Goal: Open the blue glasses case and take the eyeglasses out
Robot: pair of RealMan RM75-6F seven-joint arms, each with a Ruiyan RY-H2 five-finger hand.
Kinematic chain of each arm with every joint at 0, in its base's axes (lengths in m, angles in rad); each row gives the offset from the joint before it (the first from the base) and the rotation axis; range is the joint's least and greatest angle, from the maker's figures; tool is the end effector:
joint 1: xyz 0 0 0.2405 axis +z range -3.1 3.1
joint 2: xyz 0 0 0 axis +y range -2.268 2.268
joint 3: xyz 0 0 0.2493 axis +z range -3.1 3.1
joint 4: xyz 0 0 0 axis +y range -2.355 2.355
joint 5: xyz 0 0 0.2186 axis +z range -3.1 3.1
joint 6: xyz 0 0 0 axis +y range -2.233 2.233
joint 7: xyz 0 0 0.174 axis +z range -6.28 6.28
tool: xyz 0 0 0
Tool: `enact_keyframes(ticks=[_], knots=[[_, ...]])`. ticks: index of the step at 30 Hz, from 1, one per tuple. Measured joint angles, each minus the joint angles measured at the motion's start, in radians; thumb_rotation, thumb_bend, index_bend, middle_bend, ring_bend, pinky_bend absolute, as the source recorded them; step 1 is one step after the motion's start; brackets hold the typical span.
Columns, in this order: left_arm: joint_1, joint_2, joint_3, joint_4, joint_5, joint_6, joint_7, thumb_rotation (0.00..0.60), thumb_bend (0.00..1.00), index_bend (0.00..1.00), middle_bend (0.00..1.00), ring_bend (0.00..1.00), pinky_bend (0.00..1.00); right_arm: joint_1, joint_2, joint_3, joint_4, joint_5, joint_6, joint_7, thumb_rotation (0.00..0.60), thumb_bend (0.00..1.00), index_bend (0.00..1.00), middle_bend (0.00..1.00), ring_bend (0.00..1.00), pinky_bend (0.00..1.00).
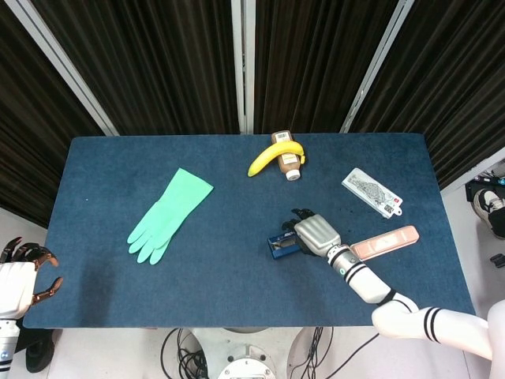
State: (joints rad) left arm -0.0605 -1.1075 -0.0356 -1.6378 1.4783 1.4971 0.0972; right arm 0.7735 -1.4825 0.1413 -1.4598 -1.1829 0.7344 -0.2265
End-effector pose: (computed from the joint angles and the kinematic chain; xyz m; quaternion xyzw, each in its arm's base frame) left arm -0.3128 0.2002 0.1503 -0.5994 -0.3756 -0.3528 0.6125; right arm -0.1485 -0.3614 -0.0511 0.7997 -0.3901 0.3046 0.3399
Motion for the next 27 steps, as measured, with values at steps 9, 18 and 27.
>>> enact_keyframes(ticks=[9, 18, 27], knots=[[0.0, -0.001, -0.001, 0.0, -0.003, 0.0, -0.001, 0.6, 0.24, 0.5, 0.38, 0.23, 0.12, 0.106, -0.093, 0.064, 0.122, 0.161, -0.025, -0.118, 0.6, 0.32, 0.0, 0.0, 0.0, 0.0], [-0.001, 0.003, 0.001, 0.001, 0.002, -0.004, -0.011, 0.6, 0.24, 0.5, 0.38, 0.23, 0.12, 0.046, -0.003, 0.03, 0.054, 0.15, 0.12, -0.167, 0.6, 0.17, 0.0, 0.0, 0.0, 0.0], [0.0, 0.0, 0.0, -0.001, 0.001, 0.001, -0.002, 0.6, 0.24, 0.5, 0.38, 0.23, 0.12, -0.01, 0.041, -0.018, 0.12, 0.142, 0.079, -0.078, 0.6, 0.03, 0.0, 0.0, 0.0, 0.0]])
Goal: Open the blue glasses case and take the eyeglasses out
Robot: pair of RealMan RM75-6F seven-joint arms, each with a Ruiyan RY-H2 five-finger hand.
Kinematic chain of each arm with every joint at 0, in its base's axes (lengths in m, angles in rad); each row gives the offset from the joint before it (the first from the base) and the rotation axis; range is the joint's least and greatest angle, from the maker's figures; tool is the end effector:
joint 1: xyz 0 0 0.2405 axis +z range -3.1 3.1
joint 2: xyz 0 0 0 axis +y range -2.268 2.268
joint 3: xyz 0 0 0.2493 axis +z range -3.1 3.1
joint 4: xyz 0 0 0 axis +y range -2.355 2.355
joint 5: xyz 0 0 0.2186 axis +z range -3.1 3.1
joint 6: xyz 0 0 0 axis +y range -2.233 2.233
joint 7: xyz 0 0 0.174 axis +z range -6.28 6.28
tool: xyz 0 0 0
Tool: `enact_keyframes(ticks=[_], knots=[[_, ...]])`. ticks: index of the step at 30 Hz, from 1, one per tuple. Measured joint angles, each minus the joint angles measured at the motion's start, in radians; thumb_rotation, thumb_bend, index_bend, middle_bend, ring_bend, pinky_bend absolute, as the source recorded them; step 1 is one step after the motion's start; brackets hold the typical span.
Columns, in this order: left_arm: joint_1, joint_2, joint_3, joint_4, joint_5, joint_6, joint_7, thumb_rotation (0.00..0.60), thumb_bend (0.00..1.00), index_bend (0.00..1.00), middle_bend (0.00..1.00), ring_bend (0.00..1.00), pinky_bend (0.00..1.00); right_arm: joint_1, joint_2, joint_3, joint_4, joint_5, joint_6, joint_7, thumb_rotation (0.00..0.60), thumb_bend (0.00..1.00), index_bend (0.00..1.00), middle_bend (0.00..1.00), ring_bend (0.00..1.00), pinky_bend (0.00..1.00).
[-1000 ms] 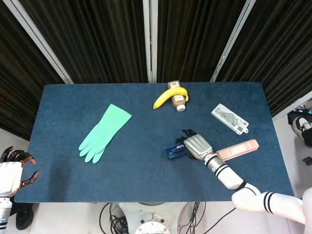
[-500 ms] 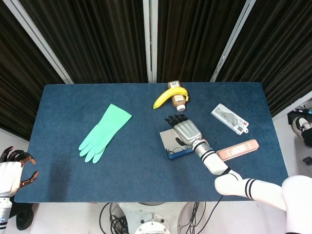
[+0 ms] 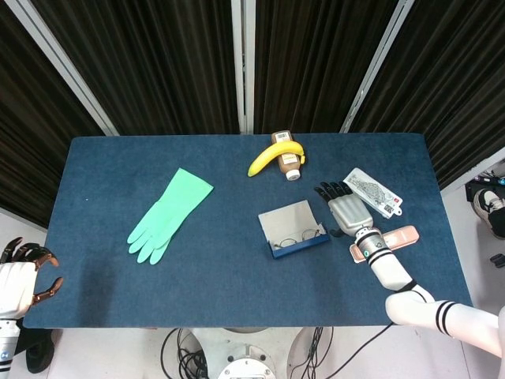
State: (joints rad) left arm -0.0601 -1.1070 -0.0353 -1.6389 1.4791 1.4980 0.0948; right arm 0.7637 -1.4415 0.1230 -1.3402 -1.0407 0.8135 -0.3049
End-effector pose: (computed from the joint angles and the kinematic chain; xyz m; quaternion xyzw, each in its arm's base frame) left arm -0.3125 0.2000 0.1503 -0.5989 -0.3762 -0.3539 0.6120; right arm -0.2048 -0.3994 -0.0057 0.7577 -0.3773 0.2708 0.4585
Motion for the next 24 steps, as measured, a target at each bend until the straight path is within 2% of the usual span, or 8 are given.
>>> enact_keyframes(ticks=[4, 9, 16, 20, 22, 24], knots=[[0.0, -0.001, -0.001, 0.0, -0.003, 0.0, 0.002, 0.6, 0.24, 0.5, 0.38, 0.23, 0.12, 0.011, -0.06, -0.003, 0.09, -0.044, -0.028, 0.062, 0.6, 0.02, 0.0, 0.0, 0.0, 0.0], [0.0, -0.001, -0.001, 0.0, -0.002, 0.0, 0.003, 0.6, 0.24, 0.5, 0.38, 0.23, 0.12, 0.021, -0.102, -0.013, 0.111, -0.165, -0.015, 0.126, 0.6, 0.0, 0.0, 0.0, 0.0, 0.0], [0.0, 0.0, 0.0, 0.001, 0.0, -0.001, -0.003, 0.6, 0.24, 0.5, 0.38, 0.23, 0.12, 0.061, -0.169, -0.038, 0.074, -0.379, 0.039, 0.194, 0.6, 0.0, 0.0, 0.0, 0.0, 0.0], [-0.001, 0.002, 0.0, 0.002, 0.0, -0.002, -0.009, 0.6, 0.24, 0.5, 0.38, 0.23, 0.12, 0.093, -0.188, -0.042, 0.008, -0.427, 0.043, 0.192, 0.6, 0.01, 0.0, 0.02, 0.0, 0.0], [-0.001, 0.003, 0.001, 0.003, 0.001, -0.003, -0.014, 0.6, 0.24, 0.5, 0.38, 0.23, 0.12, 0.108, -0.184, -0.042, -0.035, -0.437, 0.034, 0.192, 0.6, 0.07, 0.0, 0.07, 0.0, 0.0], [-0.002, 0.005, 0.001, 0.003, 0.002, -0.005, -0.02, 0.6, 0.24, 0.5, 0.38, 0.23, 0.12, 0.123, -0.176, -0.038, -0.071, -0.438, 0.013, 0.193, 0.6, 0.23, 0.0, 0.13, 0.0, 0.0]])
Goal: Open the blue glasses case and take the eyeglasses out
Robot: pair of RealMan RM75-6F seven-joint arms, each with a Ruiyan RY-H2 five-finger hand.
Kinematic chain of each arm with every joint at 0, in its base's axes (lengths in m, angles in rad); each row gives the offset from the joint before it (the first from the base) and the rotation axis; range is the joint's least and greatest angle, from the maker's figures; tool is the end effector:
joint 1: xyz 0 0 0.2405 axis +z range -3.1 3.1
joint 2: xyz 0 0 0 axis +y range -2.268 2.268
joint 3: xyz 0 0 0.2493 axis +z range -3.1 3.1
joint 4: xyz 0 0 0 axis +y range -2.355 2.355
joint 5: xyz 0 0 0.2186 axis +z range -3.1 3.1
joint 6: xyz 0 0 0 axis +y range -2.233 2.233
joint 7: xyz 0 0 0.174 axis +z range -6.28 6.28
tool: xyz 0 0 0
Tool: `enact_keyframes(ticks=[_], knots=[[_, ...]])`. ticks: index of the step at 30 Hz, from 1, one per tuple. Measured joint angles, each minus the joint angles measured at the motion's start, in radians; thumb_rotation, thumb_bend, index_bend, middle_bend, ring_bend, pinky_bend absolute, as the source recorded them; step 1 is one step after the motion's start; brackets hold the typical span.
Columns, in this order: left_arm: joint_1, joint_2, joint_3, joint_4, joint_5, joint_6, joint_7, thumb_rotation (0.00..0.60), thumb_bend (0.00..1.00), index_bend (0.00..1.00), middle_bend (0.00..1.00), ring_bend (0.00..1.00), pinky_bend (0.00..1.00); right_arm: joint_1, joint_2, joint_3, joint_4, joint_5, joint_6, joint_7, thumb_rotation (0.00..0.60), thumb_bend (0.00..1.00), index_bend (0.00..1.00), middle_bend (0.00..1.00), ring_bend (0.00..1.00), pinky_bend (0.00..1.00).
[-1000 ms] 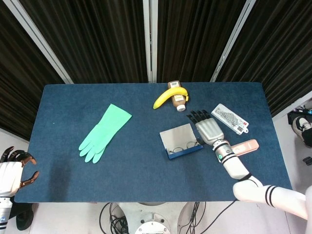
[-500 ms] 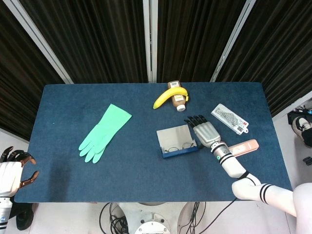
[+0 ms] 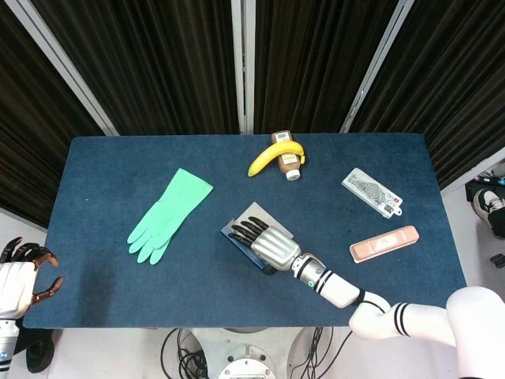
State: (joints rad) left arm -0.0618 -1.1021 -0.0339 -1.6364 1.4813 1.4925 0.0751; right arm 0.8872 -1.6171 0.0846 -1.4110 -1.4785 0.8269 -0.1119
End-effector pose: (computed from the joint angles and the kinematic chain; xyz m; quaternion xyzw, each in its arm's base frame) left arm -0.3133 0.2003 0.1509 -0.5987 -0.3808 -0.3567 0.6077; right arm -0.0690 -0.3300 -0.0920 0.8513 -0.2754 0.3795 0.2357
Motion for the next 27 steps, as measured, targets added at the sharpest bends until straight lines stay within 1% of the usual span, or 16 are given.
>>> enact_keyframes(ticks=[2, 3, 4, 6, 8, 13, 16, 18, 22, 27], knots=[[-0.001, 0.002, 0.001, -0.001, 0.0, -0.003, -0.002, 0.6, 0.24, 0.5, 0.38, 0.23, 0.12, 0.022, 0.005, 0.011, -0.023, 0.009, -0.034, -0.006, 0.6, 0.38, 0.0, 0.16, 0.0, 0.0], [-0.001, 0.003, 0.001, -0.002, 0.001, -0.003, -0.002, 0.6, 0.24, 0.5, 0.38, 0.23, 0.12, 0.034, 0.004, 0.019, -0.027, 0.018, -0.05, -0.011, 0.6, 0.47, 0.0, 0.17, 0.0, 0.0], [-0.001, 0.003, 0.001, -0.003, 0.001, -0.003, -0.002, 0.6, 0.24, 0.5, 0.38, 0.23, 0.12, 0.05, -0.002, 0.031, -0.027, 0.034, -0.071, -0.02, 0.6, 0.52, 0.0, 0.18, 0.0, 0.0], [-0.002, 0.003, 0.0, -0.003, -0.001, -0.004, -0.001, 0.6, 0.24, 0.5, 0.38, 0.23, 0.12, 0.076, -0.019, 0.052, -0.02, 0.064, -0.102, -0.036, 0.6, 0.59, 0.0, 0.19, 0.0, 0.0], [-0.002, 0.003, 0.0, -0.003, -0.003, -0.005, -0.002, 0.6, 0.24, 0.5, 0.38, 0.23, 0.12, 0.109, -0.051, 0.076, 0.001, 0.103, -0.136, -0.065, 0.6, 0.63, 0.0, 0.2, 0.0, 0.0], [-0.003, 0.004, 0.0, -0.003, -0.003, -0.007, -0.008, 0.6, 0.24, 0.5, 0.38, 0.23, 0.12, 0.177, -0.129, 0.114, 0.094, 0.208, -0.196, -0.164, 0.6, 0.68, 0.0, 0.23, 0.0, 0.0], [-0.003, 0.006, 0.0, -0.003, -0.002, -0.007, -0.012, 0.6, 0.24, 0.5, 0.38, 0.23, 0.12, 0.205, -0.162, 0.122, 0.147, 0.279, -0.216, -0.234, 0.6, 0.69, 0.0, 0.25, 0.0, 0.0], [-0.003, 0.007, 0.001, -0.003, -0.002, -0.008, -0.015, 0.6, 0.24, 0.5, 0.38, 0.23, 0.12, 0.214, -0.171, 0.122, 0.162, 0.319, -0.219, -0.276, 0.6, 0.69, 0.0, 0.25, 0.0, 0.0], [-0.004, 0.007, 0.001, -0.002, -0.002, -0.01, -0.013, 0.6, 0.24, 0.5, 0.38, 0.23, 0.12, 0.216, -0.157, 0.115, 0.163, 0.41, -0.203, -0.352, 0.6, 0.69, 0.0, 0.27, 0.0, 0.0], [-0.004, 0.006, 0.001, -0.003, -0.002, -0.009, -0.006, 0.6, 0.24, 0.5, 0.38, 0.23, 0.12, 0.197, -0.08, 0.092, 0.111, 0.505, -0.171, -0.41, 0.6, 0.69, 0.0, 0.28, 0.0, 0.0]])
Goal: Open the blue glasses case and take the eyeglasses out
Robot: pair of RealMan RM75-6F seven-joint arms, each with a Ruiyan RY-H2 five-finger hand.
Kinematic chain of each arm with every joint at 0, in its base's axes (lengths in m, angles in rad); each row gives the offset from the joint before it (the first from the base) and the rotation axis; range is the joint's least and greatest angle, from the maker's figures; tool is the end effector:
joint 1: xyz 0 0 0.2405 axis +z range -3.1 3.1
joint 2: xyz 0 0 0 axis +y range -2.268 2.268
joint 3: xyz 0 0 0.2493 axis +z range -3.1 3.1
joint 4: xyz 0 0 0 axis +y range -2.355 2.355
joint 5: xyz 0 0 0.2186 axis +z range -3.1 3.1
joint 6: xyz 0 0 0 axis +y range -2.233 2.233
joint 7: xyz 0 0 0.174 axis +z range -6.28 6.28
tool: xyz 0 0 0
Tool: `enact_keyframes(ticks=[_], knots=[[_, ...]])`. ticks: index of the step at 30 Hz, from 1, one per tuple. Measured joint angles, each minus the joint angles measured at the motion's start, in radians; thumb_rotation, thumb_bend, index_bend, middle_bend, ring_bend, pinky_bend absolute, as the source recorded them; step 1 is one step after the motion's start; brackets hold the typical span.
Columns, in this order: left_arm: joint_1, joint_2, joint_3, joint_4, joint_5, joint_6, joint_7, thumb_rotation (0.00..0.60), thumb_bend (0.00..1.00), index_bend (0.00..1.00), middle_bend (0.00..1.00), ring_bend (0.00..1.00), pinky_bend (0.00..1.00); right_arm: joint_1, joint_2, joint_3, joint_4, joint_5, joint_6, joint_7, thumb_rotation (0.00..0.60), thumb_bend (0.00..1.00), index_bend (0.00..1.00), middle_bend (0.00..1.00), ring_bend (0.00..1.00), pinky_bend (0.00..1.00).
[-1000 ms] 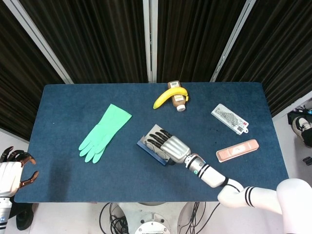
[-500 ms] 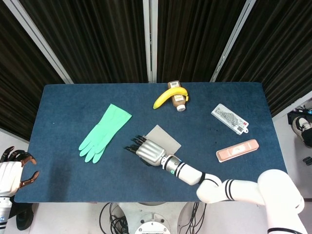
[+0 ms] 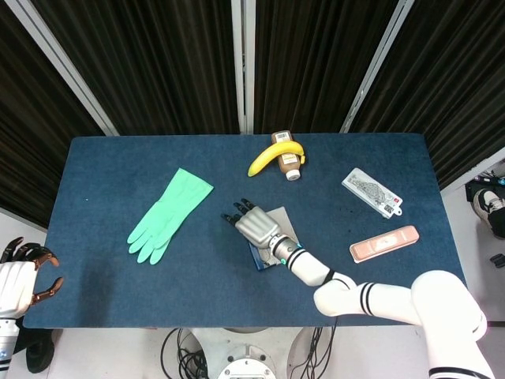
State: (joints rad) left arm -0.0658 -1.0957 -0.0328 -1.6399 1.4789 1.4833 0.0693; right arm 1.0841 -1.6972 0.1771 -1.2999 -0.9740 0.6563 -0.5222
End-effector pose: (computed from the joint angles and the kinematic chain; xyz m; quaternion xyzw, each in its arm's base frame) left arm -0.3134 0.2012 0.1512 -0.6002 -0.3839 -0.3554 0.6051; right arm -0.0411 -0.3859 -0.1146 0.8653 -0.2630 0.2848 0.3176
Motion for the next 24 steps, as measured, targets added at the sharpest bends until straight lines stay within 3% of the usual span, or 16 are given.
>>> enact_keyframes(ticks=[7, 8, 11, 13, 19, 24], knots=[[0.0, -0.002, 0.0, -0.003, -0.002, 0.002, 0.012, 0.6, 0.24, 0.5, 0.38, 0.23, 0.12, -0.062, 0.149, -0.062, -0.127, 0.083, 0.042, -0.021, 0.6, 0.66, 0.0, 0.31, 0.0, 0.0], [0.0, -0.002, 0.0, -0.003, -0.002, 0.002, 0.013, 0.6, 0.24, 0.5, 0.38, 0.23, 0.12, -0.071, 0.17, -0.073, -0.145, 0.088, 0.042, -0.019, 0.6, 0.61, 0.0, 0.31, 0.0, 0.0], [0.0, -0.002, 0.0, -0.004, -0.003, 0.001, 0.017, 0.6, 0.24, 0.5, 0.38, 0.23, 0.12, -0.101, 0.238, -0.1, -0.21, 0.087, 0.046, 0.002, 0.6, 0.3, 0.0, 0.26, 0.0, 0.0], [-0.001, -0.002, -0.001, -0.005, -0.004, 0.0, 0.021, 0.6, 0.24, 0.5, 0.38, 0.23, 0.12, -0.122, 0.266, -0.108, -0.241, 0.057, 0.068, 0.021, 0.6, 0.18, 0.0, 0.21, 0.0, 0.0], [-0.002, -0.004, -0.002, -0.006, -0.006, -0.001, 0.028, 0.6, 0.24, 0.5, 0.38, 0.23, 0.12, -0.161, 0.251, -0.117, -0.233, -0.094, 0.133, 0.085, 0.6, 0.15, 0.0, 0.12, 0.0, 0.0], [-0.002, -0.004, -0.002, -0.005, -0.006, 0.0, 0.022, 0.6, 0.24, 0.5, 0.38, 0.23, 0.12, -0.149, 0.183, -0.099, -0.152, -0.094, 0.119, 0.1, 0.6, 0.15, 0.0, 0.12, 0.0, 0.0]])
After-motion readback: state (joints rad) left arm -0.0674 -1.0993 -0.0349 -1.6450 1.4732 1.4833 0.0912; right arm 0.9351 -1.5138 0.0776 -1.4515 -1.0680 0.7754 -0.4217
